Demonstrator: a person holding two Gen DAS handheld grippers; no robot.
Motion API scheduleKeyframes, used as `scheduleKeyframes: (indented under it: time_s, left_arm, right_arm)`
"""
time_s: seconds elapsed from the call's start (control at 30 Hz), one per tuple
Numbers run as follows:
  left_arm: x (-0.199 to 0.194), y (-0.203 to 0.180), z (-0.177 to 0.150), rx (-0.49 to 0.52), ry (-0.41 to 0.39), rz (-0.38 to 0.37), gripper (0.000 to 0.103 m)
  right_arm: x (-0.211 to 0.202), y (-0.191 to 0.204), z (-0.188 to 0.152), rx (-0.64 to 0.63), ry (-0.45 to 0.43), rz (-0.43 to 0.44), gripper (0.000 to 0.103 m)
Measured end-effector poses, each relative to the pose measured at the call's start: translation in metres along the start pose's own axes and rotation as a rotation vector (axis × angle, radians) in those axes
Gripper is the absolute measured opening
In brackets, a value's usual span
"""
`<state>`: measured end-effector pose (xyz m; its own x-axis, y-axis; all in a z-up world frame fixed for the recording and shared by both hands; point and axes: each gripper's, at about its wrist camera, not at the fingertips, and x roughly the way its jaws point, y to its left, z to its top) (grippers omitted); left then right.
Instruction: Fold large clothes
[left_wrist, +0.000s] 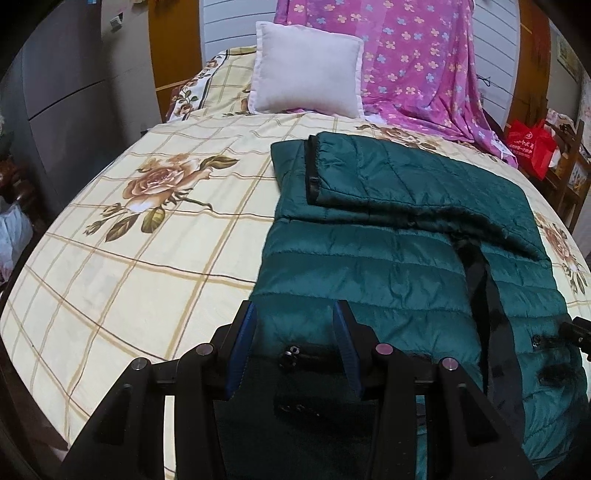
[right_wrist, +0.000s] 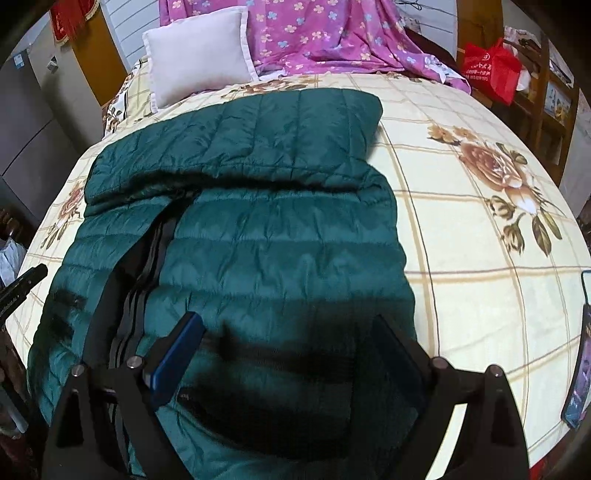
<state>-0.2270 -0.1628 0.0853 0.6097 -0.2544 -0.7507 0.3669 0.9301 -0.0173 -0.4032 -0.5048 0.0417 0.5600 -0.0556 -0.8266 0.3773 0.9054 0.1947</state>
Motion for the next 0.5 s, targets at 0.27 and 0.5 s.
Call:
scheduleKeyframes:
  time_s: [0.27,0.5]
  left_arm:
    - [0.001,-0.002,-0.007,0.008,0.020,-0.006,0.024]
    - [-0.001,0.006,-0.020,0.017,0.044,-0.007,0.024]
  right_arm:
    - [-0.003,-0.006,-0.011,0.021,0.010,-0.010,0.095]
    - [-0.007,-0.011,-0.022,0.017,0.023,-0.029,0.095]
